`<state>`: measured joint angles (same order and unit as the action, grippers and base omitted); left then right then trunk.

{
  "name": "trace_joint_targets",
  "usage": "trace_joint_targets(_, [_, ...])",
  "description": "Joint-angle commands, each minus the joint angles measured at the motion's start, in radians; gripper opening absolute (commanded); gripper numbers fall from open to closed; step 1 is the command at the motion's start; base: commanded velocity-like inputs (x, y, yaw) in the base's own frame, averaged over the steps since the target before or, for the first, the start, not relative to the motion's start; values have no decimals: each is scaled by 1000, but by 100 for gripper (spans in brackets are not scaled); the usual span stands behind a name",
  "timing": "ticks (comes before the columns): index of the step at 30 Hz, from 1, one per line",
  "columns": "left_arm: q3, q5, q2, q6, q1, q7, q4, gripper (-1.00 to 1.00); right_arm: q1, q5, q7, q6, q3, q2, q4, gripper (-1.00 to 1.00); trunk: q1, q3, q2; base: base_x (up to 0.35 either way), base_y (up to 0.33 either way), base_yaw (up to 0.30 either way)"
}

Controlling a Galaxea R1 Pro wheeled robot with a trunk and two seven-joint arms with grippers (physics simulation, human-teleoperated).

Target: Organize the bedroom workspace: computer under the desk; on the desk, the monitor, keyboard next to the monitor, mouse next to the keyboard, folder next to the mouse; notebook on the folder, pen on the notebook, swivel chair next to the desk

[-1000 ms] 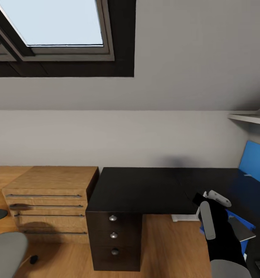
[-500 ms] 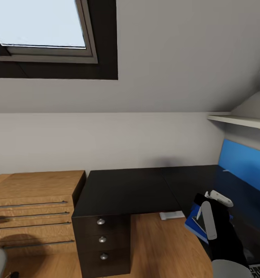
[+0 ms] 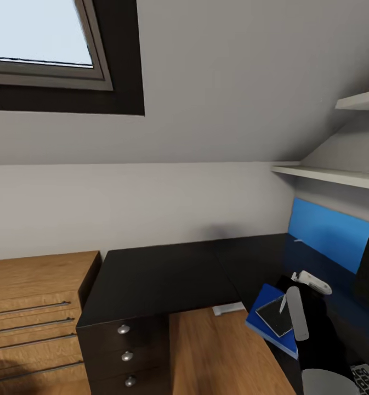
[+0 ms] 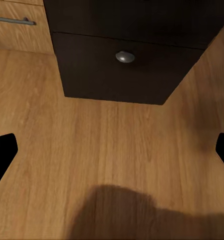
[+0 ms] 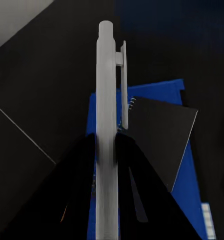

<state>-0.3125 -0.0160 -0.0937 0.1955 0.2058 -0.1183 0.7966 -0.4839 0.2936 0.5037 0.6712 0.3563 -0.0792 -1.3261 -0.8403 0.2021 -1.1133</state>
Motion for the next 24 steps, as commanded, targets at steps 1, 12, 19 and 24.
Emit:
trace_joint_targets(1, [-6, -2, -1, 1, 0, -9, 1, 100, -1, 13, 3, -9, 1, -1, 1, -100, -1, 1, -1, 177, 0, -29])
trace_joint_targets(12, [-7, -2, -1, 1, 0, -9, 1, 100, -2, 15, 0, -124, -4, 58, 144, -100, -1, 1, -1, 37, 0, -6])
trace_joint_targets(19, [-7, -2, -1, 1, 0, -9, 1, 100, -3, 11, 1, -201, -5, 71, 185, -100, -1, 1, -1, 2, 0, 0])
trace_joint_targets(24, [-7, -2, -1, 1, 0, -9, 1, 100, -7, 10, 0, -237, -5, 85, 269, -100, -1, 1, -1, 0, 0, 0])
